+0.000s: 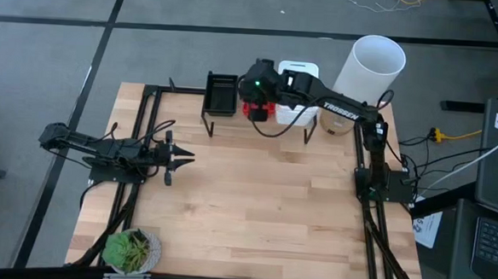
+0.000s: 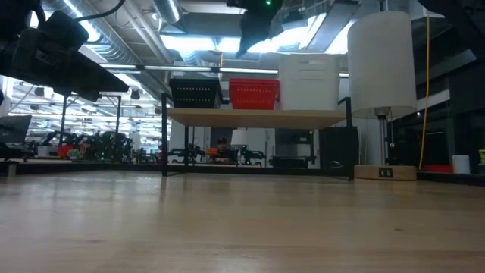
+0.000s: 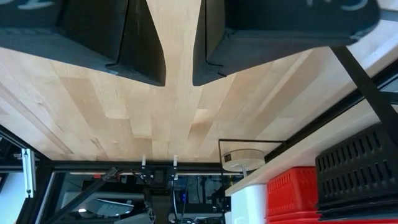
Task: Stack baskets on shelf by color
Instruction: Adjust the stacked bins on the shelf
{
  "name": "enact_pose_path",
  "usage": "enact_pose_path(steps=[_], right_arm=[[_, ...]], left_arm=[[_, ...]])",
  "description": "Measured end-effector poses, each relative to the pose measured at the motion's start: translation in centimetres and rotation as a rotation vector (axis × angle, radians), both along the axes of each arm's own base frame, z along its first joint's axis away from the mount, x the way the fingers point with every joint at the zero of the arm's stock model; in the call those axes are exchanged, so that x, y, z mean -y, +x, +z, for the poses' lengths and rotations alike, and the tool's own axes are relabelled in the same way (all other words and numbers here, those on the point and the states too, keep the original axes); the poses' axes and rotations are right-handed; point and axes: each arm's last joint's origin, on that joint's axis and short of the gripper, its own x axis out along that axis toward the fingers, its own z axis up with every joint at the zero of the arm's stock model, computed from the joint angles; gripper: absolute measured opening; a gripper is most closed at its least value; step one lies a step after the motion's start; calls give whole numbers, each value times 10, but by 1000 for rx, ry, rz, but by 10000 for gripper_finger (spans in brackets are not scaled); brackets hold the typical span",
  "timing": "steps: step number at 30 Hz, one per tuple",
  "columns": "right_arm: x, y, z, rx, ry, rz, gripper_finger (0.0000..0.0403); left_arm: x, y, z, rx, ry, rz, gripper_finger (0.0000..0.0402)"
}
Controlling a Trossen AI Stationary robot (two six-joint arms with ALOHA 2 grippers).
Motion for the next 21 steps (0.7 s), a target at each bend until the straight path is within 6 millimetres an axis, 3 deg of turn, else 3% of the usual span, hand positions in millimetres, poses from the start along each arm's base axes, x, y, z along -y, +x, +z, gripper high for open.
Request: enact_pose_path(steps=[9, 16, 21], right_arm=[[12, -4, -26, -58, 178, 3, 94], [13, 4, -49, -80, 152, 36, 94], [14, 6, -53, -69, 151, 42, 94]], left_arm=[[0, 0, 0, 0, 0, 0, 75], [0, 0, 0, 0, 0, 0, 75], [0, 0, 0, 0, 0, 0, 75]])
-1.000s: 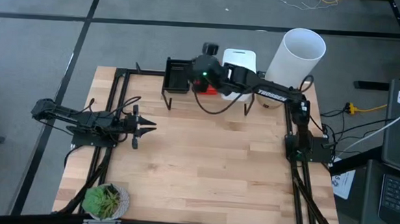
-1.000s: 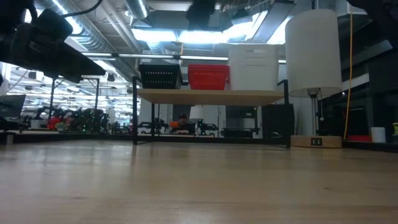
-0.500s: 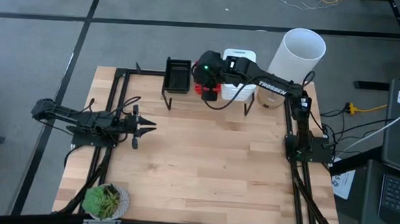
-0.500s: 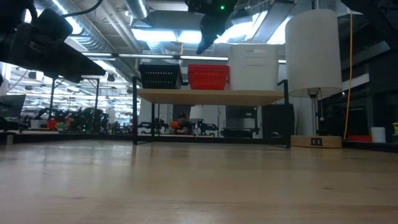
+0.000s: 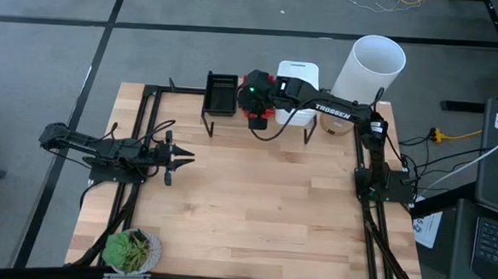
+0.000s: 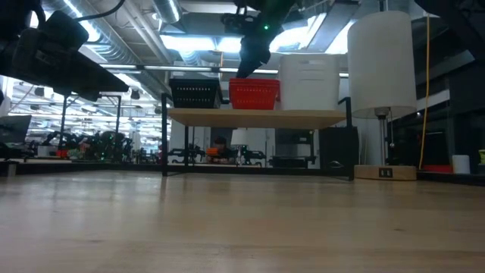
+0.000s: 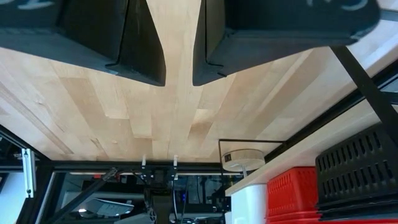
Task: Stack baskets on shelf by color
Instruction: Adjust the stacked bins on the shelf
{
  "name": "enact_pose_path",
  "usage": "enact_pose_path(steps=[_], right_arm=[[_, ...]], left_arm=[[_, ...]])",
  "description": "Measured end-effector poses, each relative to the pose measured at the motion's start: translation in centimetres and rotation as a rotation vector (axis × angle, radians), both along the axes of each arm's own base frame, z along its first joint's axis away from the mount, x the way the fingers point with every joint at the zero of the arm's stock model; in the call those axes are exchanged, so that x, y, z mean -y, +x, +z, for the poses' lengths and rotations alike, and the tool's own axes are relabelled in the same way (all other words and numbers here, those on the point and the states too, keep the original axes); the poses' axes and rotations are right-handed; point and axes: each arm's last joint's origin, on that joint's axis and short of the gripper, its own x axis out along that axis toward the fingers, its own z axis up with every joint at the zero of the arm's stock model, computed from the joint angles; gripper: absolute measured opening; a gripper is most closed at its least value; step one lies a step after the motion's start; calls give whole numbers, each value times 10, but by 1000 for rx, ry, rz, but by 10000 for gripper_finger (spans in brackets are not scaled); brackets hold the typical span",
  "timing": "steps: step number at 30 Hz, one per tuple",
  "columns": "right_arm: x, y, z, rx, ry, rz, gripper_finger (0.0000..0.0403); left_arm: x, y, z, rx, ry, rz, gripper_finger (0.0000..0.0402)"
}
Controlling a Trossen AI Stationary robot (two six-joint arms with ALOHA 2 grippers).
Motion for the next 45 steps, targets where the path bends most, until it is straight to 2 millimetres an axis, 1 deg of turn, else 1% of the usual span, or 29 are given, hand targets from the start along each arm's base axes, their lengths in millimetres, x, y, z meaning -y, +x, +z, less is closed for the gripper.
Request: enact_pose_path(steps=[12, 17, 23, 29, 32, 35, 38, 40, 42, 45], right_arm=[[0, 3, 1, 34, 7, 13, 94], [-1, 4, 2, 54, 41, 43, 94], [-1, 6, 4, 90, 30, 45, 94], [-3, 6, 4, 83, 31, 48, 94], [-8, 8, 15, 104, -8, 36, 94], [-21, 6, 36, 122, -54, 32, 94], [-35, -2, 63, 126, -76, 40, 94], [-40, -10, 76, 111, -72, 48, 94], [-42, -18, 81, 74, -65, 44, 94], [-45, -38, 83, -31, -65, 10, 94]], left_arm=[[0, 0, 0, 0, 0, 0, 75], [0, 0, 0, 0, 0, 1, 75], [0, 0, 0, 1, 0, 0, 75], [0, 0, 0, 1, 0, 0, 75], [0, 0, 0, 1, 0, 1, 75], [0, 0, 0, 1, 0, 1, 75], [0, 0, 0, 1, 0, 0, 75], [0, 0, 0, 1, 0, 0, 75], [0, 0, 0, 1, 0, 0, 75], [0, 0, 0, 1, 0, 1, 75]])
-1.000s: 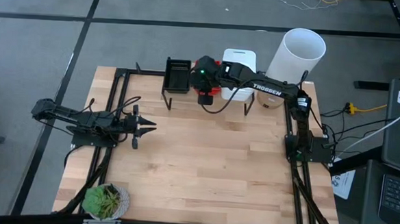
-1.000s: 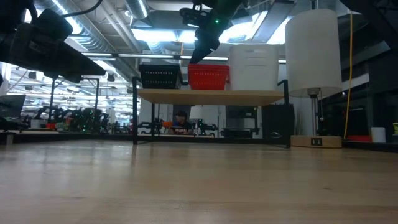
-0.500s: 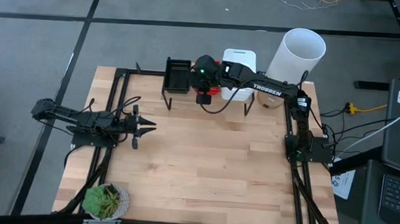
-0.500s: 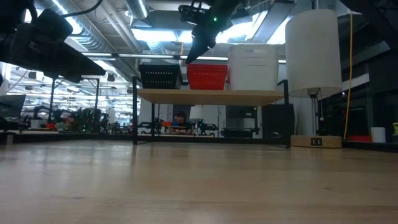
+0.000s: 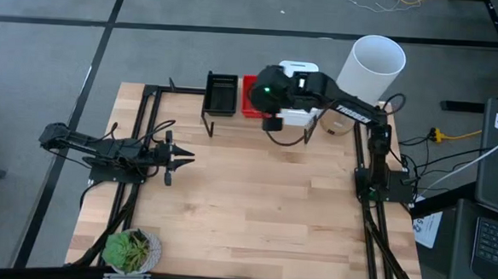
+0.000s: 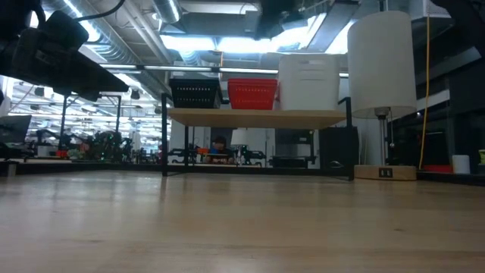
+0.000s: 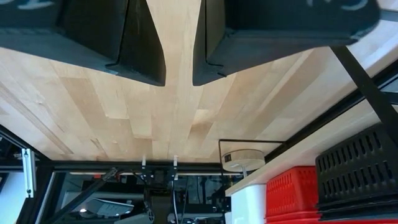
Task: Stack baskets on shelf by color
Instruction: Adjust the stacked bins on the shelf
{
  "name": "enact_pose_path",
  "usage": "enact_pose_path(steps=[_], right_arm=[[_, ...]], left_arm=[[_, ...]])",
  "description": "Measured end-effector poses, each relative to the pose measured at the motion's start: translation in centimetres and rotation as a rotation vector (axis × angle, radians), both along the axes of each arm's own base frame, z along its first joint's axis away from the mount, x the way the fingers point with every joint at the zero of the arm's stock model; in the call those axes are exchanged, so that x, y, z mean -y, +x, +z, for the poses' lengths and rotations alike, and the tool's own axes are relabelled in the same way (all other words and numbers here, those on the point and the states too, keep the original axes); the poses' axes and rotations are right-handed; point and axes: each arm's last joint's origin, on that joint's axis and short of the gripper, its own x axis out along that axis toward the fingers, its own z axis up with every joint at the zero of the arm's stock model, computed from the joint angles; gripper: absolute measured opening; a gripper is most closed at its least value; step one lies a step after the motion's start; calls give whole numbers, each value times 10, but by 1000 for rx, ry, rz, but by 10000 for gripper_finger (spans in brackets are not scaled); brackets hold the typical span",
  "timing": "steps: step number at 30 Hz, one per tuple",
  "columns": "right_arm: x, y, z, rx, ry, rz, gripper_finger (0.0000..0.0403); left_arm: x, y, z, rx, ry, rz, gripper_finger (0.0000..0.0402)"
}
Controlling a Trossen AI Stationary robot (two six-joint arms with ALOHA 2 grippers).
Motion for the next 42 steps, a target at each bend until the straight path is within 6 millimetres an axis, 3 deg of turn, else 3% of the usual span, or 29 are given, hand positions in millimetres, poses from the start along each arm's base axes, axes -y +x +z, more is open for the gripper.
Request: enact_pose_path(steps=[5, 9, 12, 24, 32, 42], right_arm=[[-8, -39, 16, -73, 105, -98, 94], [-11, -54, 27, -54, 115, -88, 94], [-1, -62, 31, -71, 124, -72, 94], [72, -86, -1, -179, 285, -258, 94], [81, -89, -26, -272, 325, -299, 94], [78, -102, -33, -306, 296, -400, 94]], left_arm=[[0, 0, 0, 0, 0, 0, 75], [0, 0, 0, 0, 0, 0, 75], [0, 0, 0, 0, 0, 0, 75], [0, 0, 0, 0, 0, 0, 75], [0, 0, 0, 0, 0, 0, 75], [0, 0, 0, 0, 0, 0, 74]])
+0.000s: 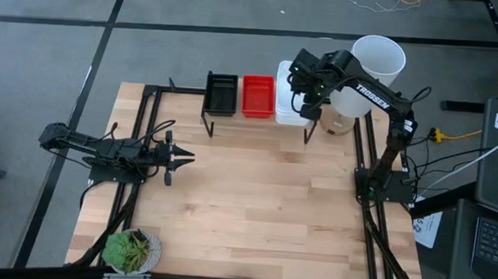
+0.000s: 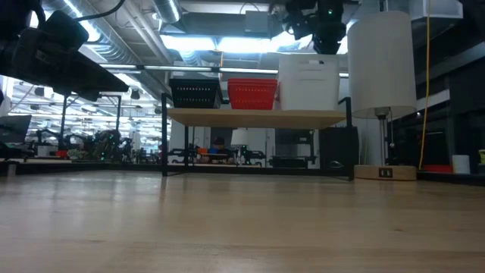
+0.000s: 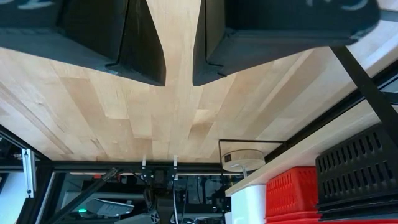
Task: Stack baskets on shelf by color
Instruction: Adjust the stacked bins on the shelf
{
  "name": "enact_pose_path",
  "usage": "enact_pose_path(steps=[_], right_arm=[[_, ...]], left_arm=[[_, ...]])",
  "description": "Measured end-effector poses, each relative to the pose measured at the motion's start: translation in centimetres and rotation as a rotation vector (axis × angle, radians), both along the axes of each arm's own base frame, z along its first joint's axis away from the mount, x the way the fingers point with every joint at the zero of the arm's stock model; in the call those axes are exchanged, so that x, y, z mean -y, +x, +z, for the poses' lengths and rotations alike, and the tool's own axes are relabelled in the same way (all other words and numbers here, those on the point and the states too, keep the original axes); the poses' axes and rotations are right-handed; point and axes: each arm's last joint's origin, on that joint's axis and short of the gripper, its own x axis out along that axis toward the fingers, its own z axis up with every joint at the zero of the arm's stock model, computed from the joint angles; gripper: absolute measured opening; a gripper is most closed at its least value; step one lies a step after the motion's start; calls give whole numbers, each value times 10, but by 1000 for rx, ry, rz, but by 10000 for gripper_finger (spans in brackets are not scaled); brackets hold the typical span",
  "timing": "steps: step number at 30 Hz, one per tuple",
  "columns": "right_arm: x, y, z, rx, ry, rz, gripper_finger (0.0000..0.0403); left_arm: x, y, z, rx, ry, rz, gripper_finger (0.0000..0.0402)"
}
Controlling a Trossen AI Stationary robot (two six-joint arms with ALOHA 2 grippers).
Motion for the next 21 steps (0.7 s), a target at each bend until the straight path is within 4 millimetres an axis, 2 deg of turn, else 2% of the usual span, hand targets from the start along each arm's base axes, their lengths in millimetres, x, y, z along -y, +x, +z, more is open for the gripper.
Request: enact_pose_path(steps=[9, 21], right_arm=[[-7, -11, 12, 53, -1, -28, 94], [-7, -12, 12, 64, 0, -56, 94]], left_arm=[[0, 0, 0, 0, 0, 0, 75], [0, 0, 0, 0, 0, 0, 75]])
